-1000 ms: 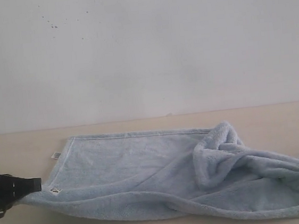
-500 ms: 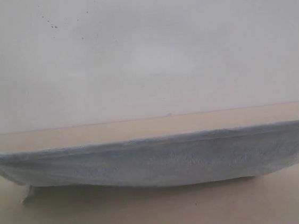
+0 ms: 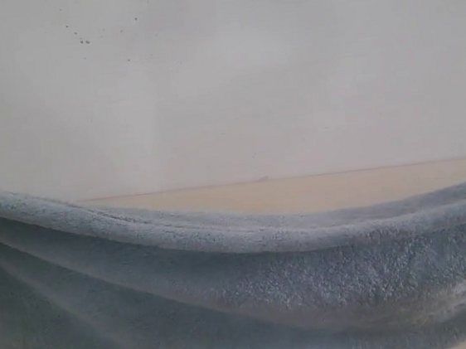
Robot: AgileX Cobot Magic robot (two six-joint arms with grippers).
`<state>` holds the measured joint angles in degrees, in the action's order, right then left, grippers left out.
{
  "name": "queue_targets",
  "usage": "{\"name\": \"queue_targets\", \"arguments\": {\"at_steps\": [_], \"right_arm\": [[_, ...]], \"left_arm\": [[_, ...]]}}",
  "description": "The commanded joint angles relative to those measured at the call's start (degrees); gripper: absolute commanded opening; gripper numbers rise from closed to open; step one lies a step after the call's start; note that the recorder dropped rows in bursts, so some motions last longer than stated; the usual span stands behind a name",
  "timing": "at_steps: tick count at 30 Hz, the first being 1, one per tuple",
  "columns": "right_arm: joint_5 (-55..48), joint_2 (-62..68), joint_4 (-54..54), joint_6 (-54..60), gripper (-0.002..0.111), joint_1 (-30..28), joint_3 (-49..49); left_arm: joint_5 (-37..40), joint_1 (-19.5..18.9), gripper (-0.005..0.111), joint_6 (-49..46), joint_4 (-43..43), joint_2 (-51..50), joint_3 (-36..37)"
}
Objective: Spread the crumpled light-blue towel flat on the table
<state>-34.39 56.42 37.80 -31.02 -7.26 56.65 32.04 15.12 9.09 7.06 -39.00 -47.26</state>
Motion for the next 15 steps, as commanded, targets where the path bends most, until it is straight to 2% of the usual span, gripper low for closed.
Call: {"name": "queue_targets", "arguments": {"at_steps": [1, 5, 11, 15], "right_arm": [[0.88, -3.63, -1.58, 1.6, 0.0, -0.05, -0.01], [2.88, -5.73, -1.16, 0.14, 0.0, -0.05, 0.09], [-5.34, -5.99, 1.91, -1.44, 0.0, -0.05, 0.09], [-5.61, -6.6, 3.69, -1.33, 0.0, 0.67, 0.09]], "left_arm": [[4.41, 1.43, 0.005, -3.31, 0.47, 1.34, -4.44], [5.97, 1.6, 0.005, -3.59, 2.94, 2.66, -6.66], [8.78, 1.6, 0.005, -3.48, 5.37, 3.92, -7.75], [9.59, 3.01, 0.005, -3.48, 6.05, 4.24, -7.65]]}}
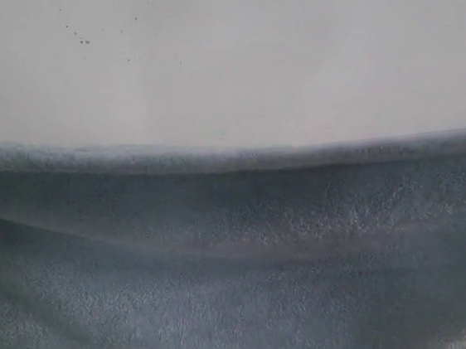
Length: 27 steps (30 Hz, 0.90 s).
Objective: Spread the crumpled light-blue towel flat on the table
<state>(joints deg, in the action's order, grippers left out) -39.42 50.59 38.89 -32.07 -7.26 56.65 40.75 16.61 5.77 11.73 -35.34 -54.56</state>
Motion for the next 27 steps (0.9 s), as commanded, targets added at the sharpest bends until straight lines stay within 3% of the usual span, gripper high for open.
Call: {"name": "queue_targets", "arguments": {"at_steps": [1, 8, 15, 20, 27], "right_arm": [[-0.45, -0.76, 3.18, 0.17, 0.0, 1.45, 0.09], [0.16, 3.96, 2.95, 5.54, 0.0, 3.96, 0.09], [13.75, 17.44, 1.5, 5.39, 0.0, 3.96, 2.09], [15.66, 28.94, 1.5, 3.3, 0.0, 3.96, 15.9], [13.18, 36.28, -4.55, 5.22, 0.0, 3.96, 36.98]], "left_arm": [[1.22, 2.06, 0.005, -0.17, 1.38, 0.43, -0.22], [0.83, 2.8, 0.005, 3.64, 7.83, -4.15, 2.39], [-8.7, 2.57, 0.005, 7.04, 14.71, -19.41, 0.76], [-10.49, 1.49, 0.005, 14.5, 25.98, -33.17, -11.71], [-7.18, -1.25, 0.005, 13.24, 26.82, -42.01, -31.15]]}}
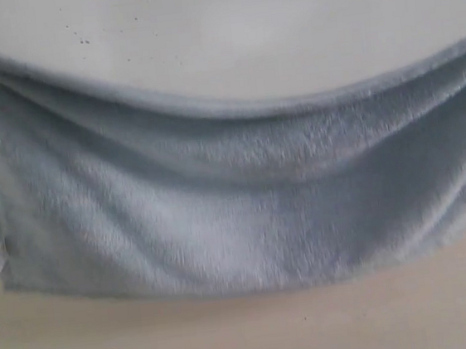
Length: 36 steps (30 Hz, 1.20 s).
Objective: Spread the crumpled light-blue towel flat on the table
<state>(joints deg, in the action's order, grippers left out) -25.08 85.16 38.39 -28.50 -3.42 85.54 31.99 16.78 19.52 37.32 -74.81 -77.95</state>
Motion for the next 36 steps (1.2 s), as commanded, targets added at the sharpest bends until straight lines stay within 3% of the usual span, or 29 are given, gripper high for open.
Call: {"name": "queue_targets", "arguments": {"at_steps": [1, 6, 9, 14, 18, 21, 24, 26, 31, 33, 36], "right_arm": [[-2.01, 1.85, -5.85, 3.55, 0.0, 0.12, 8.82], [-11.13, 2.47, -14.7, 15.91, 0.0, 0.01, 6.59], [-15.45, 2.45, -19.5, 21.29, 0.0, 0.01, -1.29], [-9.04, -0.53, -21.96, 21.48, 0.0, 0.01, -30.21], [-7.4, -5.83, -22.07, 19.12, 0.0, 0.01, -44.8], [-7.72, -8.94, -22.07, 15.46, 0.0, 0.01, -49.71], [-9.52, -11.36, -22.22, 15.39, 0.002, 0.01, -52.67], [-9.93, -12.44, -22.47, 15.39, 0.014, 0.01, -53.39], [-10.82, -14.63, -22.6, 14.97, 0.062, 0.01, -54.85], [-10.15, -15.7, -22.43, 13.23, 0.064, 0.01, -54.81], [-6.17, -18.6, -22.43, 13.54, 0.055, 0.01, -54.81]], "left_arm": [[2.49, -1.57, 0.005, -1.77, 1.23, -2.66, -8.68], [7.64, -1.68, 0.005, -2.62, -2.95, -2.72, -6.09], [9.13, -1.68, 0.005, -7.86, -11.34, -2.72, -0.25], [4.5, -4.24, 0.005, -12.34, -24.04, -2.72, 27.81], [1.46, -4.27, 0.005, -14.08, -28.96, -2.72, 39.57], [0.79, -4.27, 0.005, -14.27, -29.6, -2.72, 44.62], [1.22, -4.27, 0.005, -14.27, -29.88, -2.61, 44.87], [1.1, -4.27, 0.005, -14.27, -29.9, -2.61, 44.87], [1.42, -4.27, 0.029, -14.27, -29.9, -2.61, 45.11], [0.77, -4.27, 0.042, -12.98, -29.77, -2.4, 45.11], [-2.46, -4.27, 0.059, -7.07, -25.81, -0.21, 44.61]]}}
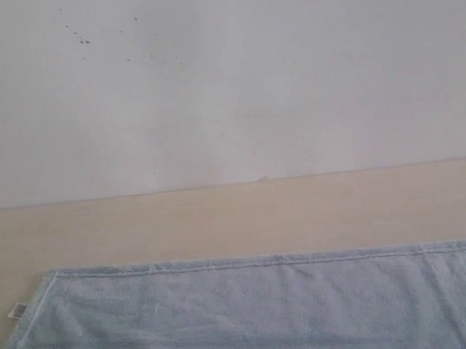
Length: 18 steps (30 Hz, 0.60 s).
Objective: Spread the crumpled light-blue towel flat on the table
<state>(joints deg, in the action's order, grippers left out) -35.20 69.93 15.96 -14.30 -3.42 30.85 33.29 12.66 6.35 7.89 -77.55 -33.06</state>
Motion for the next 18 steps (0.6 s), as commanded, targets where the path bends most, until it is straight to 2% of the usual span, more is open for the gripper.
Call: {"name": "queue_targets", "arguments": {"at_steps": [1, 6, 11, 12, 18], "right_arm": [[4.87, -4.2, 0.01, -0.42, 0.052, 0.01, 0.01], [10.29, -6.77, 0.01, -0.15, 0.045, 0.01, 0.52], [12.38, -1.98, -0.02, -0.15, 0.003, 0.01, 3.59], [13.03, -1.0, -0.02, -0.15, 0.0, 0.01, 4.45], [12.37, 7.96, 2.81, -0.15, 0.006, 0.01, 11.91]], "left_arm": [[-4.73, -0.16, 0.062, 7.02, 4.86, 3.84, -0.31], [-7.55, -0.16, 0.062, 15.16, 13.8, 10.35, -0.31], [-7.94, -0.16, 0.061, 25.05, 24.72, 11.84, -0.31], [-8.35, -0.16, 0.061, 25.62, 25.03, 11.61, -0.31], [-15.04, -0.16, 0.061, 25.75, 24.54, 8.07, -0.31]]}}
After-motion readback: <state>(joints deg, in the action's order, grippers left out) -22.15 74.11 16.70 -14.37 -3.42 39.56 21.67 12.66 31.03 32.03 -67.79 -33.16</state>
